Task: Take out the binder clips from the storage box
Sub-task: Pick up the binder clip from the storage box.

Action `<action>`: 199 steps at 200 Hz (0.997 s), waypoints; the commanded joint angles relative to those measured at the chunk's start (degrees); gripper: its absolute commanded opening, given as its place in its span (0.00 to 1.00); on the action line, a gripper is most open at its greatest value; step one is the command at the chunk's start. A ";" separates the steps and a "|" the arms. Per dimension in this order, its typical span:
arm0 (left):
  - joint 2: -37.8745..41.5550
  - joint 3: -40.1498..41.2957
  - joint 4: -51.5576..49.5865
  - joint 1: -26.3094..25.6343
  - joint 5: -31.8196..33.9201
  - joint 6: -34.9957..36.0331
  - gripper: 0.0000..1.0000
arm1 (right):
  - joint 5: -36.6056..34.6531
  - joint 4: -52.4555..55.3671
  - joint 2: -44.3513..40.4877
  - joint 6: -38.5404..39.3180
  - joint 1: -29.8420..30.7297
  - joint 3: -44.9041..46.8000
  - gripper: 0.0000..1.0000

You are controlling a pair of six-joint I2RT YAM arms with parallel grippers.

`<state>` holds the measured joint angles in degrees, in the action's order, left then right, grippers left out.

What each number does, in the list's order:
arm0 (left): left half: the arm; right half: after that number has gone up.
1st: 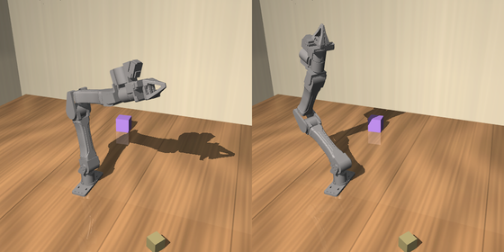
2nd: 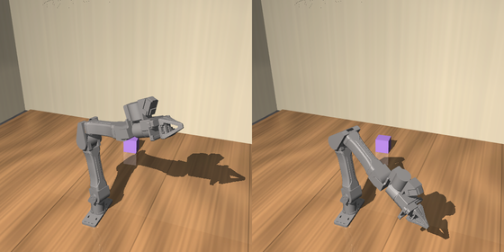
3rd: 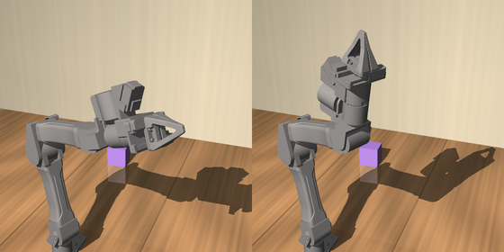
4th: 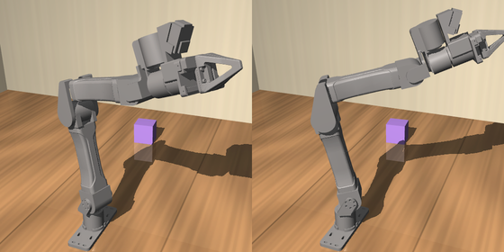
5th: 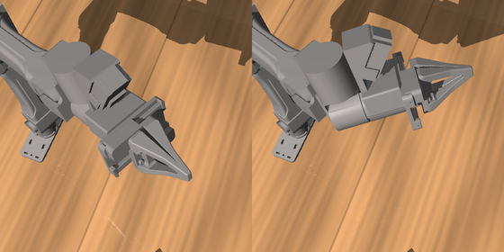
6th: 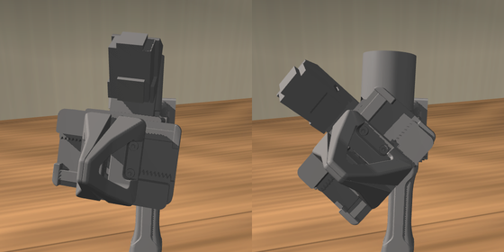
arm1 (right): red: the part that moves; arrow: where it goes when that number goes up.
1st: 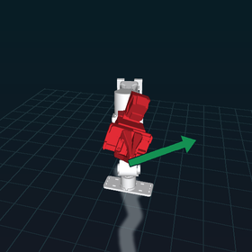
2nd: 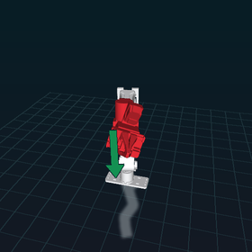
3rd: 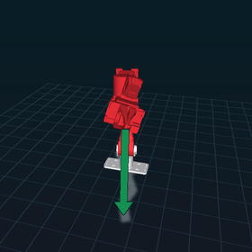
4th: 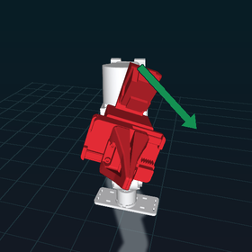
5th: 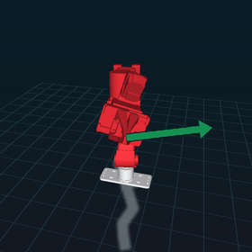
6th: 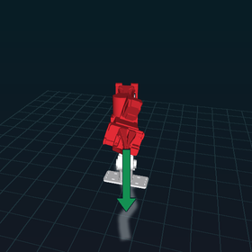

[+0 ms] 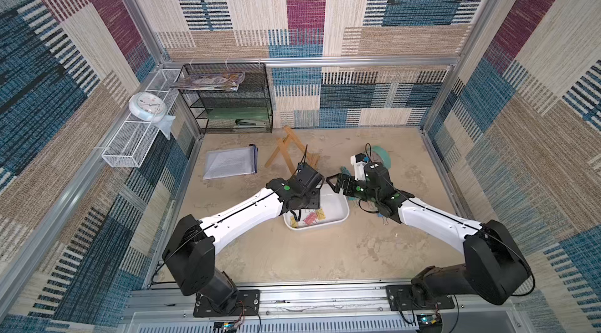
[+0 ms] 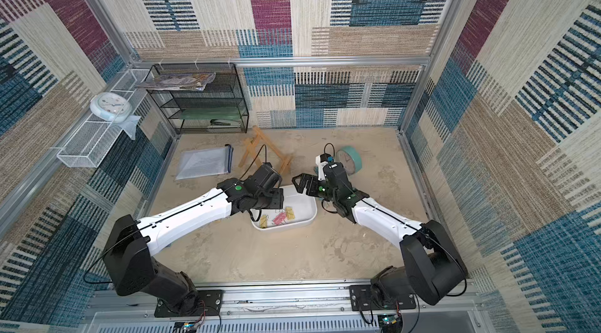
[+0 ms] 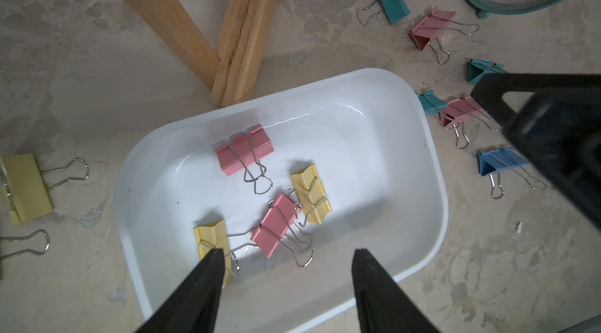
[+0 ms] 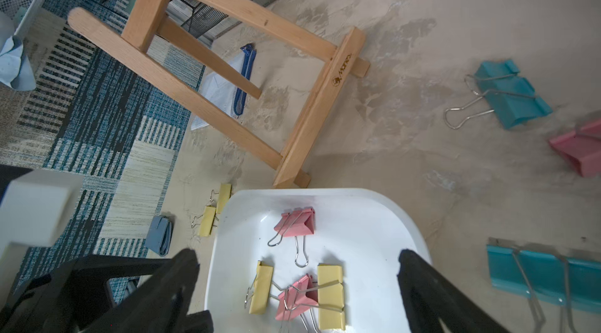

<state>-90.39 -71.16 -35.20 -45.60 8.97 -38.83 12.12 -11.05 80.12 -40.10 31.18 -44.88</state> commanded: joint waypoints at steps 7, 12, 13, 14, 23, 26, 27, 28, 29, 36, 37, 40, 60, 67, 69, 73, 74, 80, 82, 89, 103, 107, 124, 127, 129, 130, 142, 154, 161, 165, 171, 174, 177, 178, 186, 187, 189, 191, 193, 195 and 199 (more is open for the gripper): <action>-1.29 -1.24 0.66 -0.96 0.87 -0.48 0.69 | 3.02 -1.26 0.00 1.98 0.08 -0.45 0.99; -1.64 -1.46 0.55 -1.00 0.73 -0.54 0.70 | 3.21 -1.26 0.04 2.11 0.10 -0.39 0.99; -1.77 -1.54 0.47 -1.03 0.76 -0.55 0.70 | 3.24 -1.21 0.08 2.17 0.10 -0.39 0.99; -1.88 -1.58 0.39 -1.09 0.77 -0.50 0.70 | 3.25 -1.23 0.11 2.19 0.06 -0.43 0.99; -2.73 -2.24 -0.37 -1.28 0.86 -0.52 0.70 | 3.58 -1.01 0.14 2.21 0.10 -0.35 0.99; -3.09 -2.49 -0.66 -1.37 0.87 -0.54 0.71 | 3.72 -1.07 0.21 2.24 0.11 -0.31 0.99; -3.11 -2.58 -0.74 -1.39 0.91 -0.54 0.71 | 3.80 -1.03 0.21 2.23 0.11 -0.30 0.99; -3.20 -2.71 -0.75 -1.40 0.94 -0.55 0.70 | 3.84 -1.01 0.21 2.22 0.11 -0.30 0.99; -3.34 -2.83 -0.88 -1.45 0.95 -0.55 0.70 | 3.90 -1.00 0.21 2.26 0.11 -0.25 0.99; -3.81 -3.16 -1.17 -1.70 1.03 -0.42 0.71 | 4.18 -0.99 0.30 2.24 0.08 -0.14 0.99; -3.91 -3.18 -1.18 -1.73 1.08 -0.44 0.71 | 4.20 -1.04 0.30 2.27 0.05 -0.08 0.99; -4.06 -3.27 -1.19 -1.84 1.13 -0.46 0.71 | 4.29 -1.12 0.23 2.29 0.05 -0.04 0.99; -5.36 -4.18 -1.67 -2.05 1.14 -0.63 0.73 | 4.62 -0.91 0.37 2.24 0.17 0.20 0.99; -5.87 -4.57 -1.93 -2.20 1.14 -0.56 0.74 | 4.79 -0.92 0.46 2.29 0.18 0.26 0.99; -6.10 -4.77 -2.03 -2.27 1.14 -0.55 0.74 | 4.83 -0.91 0.41 2.23 0.17 0.24 0.99; -6.28 -5.01 -2.28 -2.27 1.14 -0.51 0.74 | 4.89 -0.92 0.47 2.20 0.18 0.34 0.99; -6.42 -5.12 -2.31 -2.37 1.14 -0.53 0.74 | 4.91 -0.91 0.43 2.16 0.19 0.38 0.99; -6.92 -5.57 -2.49 -2.46 1.14 -0.46 0.74 | 4.93 -0.79 0.50 2.20 0.19 0.40 0.99; -7.11 -5.75 -2.61 -2.51 1.18 -0.39 0.74 | 5.00 -0.68 0.48 2.19 0.15 0.39 0.99; -7.63 -6.30 -2.93 -2.72 1.31 -0.30 0.75 | 5.01 -0.55 0.56 2.30 0.18 0.41 0.99; -8.61 -6.96 -3.63 -3.08 1.74 -0.11 0.76 | 5.26 -0.16 0.48 2.42 0.14 0.36 0.99; -8.92 -7.10 -3.70 -3.06 1.83 -0.11 0.76 | 5.20 -0.09 0.52 2.52 0.17 0.34 0.99; -9.96 -7.72 -4.11 -3.31 1.66 -0.04 0.78 | 5.44 0.32 0.33 2.67 0.14 0.47 0.99; -10.15 -7.83 -4.19 -3.33 1.61 -0.01 0.78 | 5.50 0.37 0.38 2.68 0.15 0.45 0.99; -10.31 -7.87 -4.18 -3.39 1.58 -0.02 0.78 | 5.47 0.47 0.32 2.66 0.16 0.46 0.99; -10.41 -7.95 -4.18 -3.41 1.58 0.07 0.78 | 5.46 0.49 0.31 2.66 0.14 0.48 0.99; -11.24 -8.51 -4.67 -3.60 1.49 0.16 0.79 | 5.78 0.50 0.27 2.61 0.14 0.70 0.99; -12.12 -8.94 -5.10 -3.85 1.55 0.42 0.79 | 6.14 0.50 0.35 2.27 0.19 0.97 0.99; -12.58 -9.13 -5.35 -3.90 1.78 0.51 0.79 | 6.41 0.50 0.53 2.07 0.15 0.98 0.99; -12.82 -9.17 -5.52 -3.90 1.91 0.53 0.79 | 6.78 0.55 0.56 2.08 0.13 0.96 0.99; -13.26 -9.22 -5.63 -3.90 2.01 0.56 0.80 | 7.18 0.68 0.68 2.03 0.27 0.91 0.99; -13.50 -9.26 -5.66 -3.89 2.09 0.67 0.79 | 7.33 0.74 0.81 1.93 0.28 0.94 0.99; -13.73 -9.32 -5.74 -3.95 2.07 0.68 0.79 | 7.45 0.91 0.88 1.82 0.29 0.82 0.99; -13.83 -9.29 -5.75 -3.96 2.08 0.73 0.79 | 7.47 0.97 0.90 1.84 0.29 0.79 0.99; -14.57 -9.60 -6.23 -3.97 2.34 0.87 0.79 | 7.50 1.64 1.19 1.75 0.32 0.59 0.99; -14.65 -9.65 -6.26 -3.92 2.31 0.95 0.79 | 7.49 1.73 1.23 1.76 0.26 0.54 0.99; -14.86 -9.82 -6.32 -3.89 2.35 1.01 0.78 | 7.50 1.97 1.27 1.76 0.35 0.50 0.99; -15.00 -9.91 -6.45 -3.88 2.41 1.14 0.78 | 7.49 2.08 1.27 1.69 0.35 0.50 0.99; -15.24 -10.04 -6.59 -3.94 2.49 1.19 0.78 | 7.48 2.21 1.31 1.64 0.30 0.41 0.99; -15.36 -10.16 -6.71 -3.94 2.57 1.32 0.77 | 7.59 2.36 1.28 1.63 0.33 0.34 0.99; -15.70 -10.29 -7.03 -3.87 2.70 1.47 0.77 | 7.49 2.55 1.27 1.75 0.32 0.48 0.99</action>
<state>-104.64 -80.31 -41.28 -49.47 10.28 -38.52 17.78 -9.78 81.08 -38.15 31.27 -44.01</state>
